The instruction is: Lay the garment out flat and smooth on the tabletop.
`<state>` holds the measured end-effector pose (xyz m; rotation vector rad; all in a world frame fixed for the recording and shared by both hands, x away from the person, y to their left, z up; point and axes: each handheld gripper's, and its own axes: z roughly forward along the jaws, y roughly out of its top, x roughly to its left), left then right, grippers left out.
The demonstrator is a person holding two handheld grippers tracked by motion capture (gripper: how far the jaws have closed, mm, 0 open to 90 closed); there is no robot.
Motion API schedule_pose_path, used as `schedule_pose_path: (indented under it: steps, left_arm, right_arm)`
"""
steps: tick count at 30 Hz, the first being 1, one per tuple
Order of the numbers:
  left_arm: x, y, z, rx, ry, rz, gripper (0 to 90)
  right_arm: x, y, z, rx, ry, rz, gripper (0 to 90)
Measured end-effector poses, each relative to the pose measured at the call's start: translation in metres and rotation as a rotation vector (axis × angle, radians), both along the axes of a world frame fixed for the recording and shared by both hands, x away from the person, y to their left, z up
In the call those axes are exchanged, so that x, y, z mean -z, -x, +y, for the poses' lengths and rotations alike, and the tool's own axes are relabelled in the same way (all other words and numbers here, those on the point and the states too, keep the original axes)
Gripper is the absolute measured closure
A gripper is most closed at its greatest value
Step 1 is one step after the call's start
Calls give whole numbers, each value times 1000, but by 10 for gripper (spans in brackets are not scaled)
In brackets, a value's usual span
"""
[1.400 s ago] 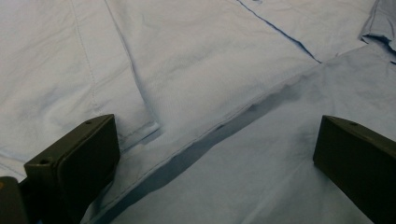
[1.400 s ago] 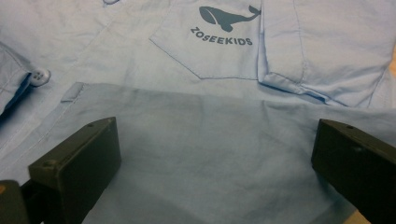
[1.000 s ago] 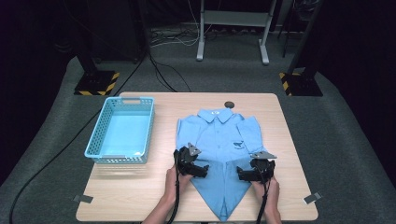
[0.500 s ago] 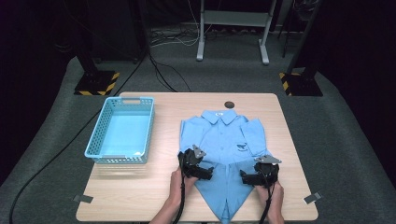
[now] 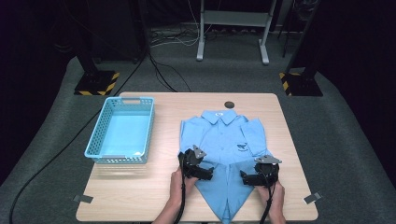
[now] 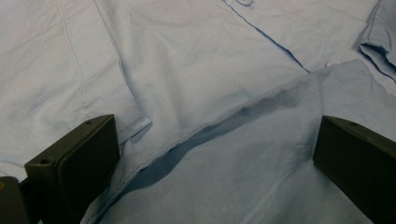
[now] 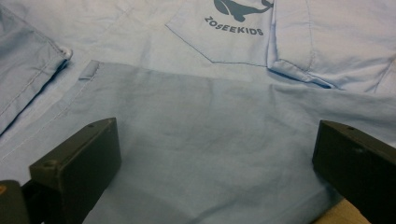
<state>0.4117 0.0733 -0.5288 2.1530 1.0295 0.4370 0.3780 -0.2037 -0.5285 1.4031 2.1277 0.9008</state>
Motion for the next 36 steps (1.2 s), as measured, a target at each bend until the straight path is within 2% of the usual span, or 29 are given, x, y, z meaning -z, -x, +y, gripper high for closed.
schedule_pose_path:
  steps: [8,15,20,23,28,31,36]
  left_arm:
    - [0,0,0,3,1,1,0]
    - [0,0,0,4,1,1,1]
    - [0,0,0,4,0,1,0]
    - [0,0,0,4,0,1,1]
    - [0,0,0,4,0,1,1]
    - [0,0,0,3,0,1,1]
    - [0,0,0,4,0,1,1]
  right_arm:
    - [-3,-10,-5,-4,-21,-2,16]
    - [-14,-33,-6,3,11,-7,24]
    - [-18,-52,-7,4,25,9,53]
    - [-19,-61,-7,3,44,3,141]
    - [-17,-72,-10,16,38,42,301]
    - [-15,-74,-14,22,8,58,370]
    - [-15,-74,-20,38,-4,41,570]
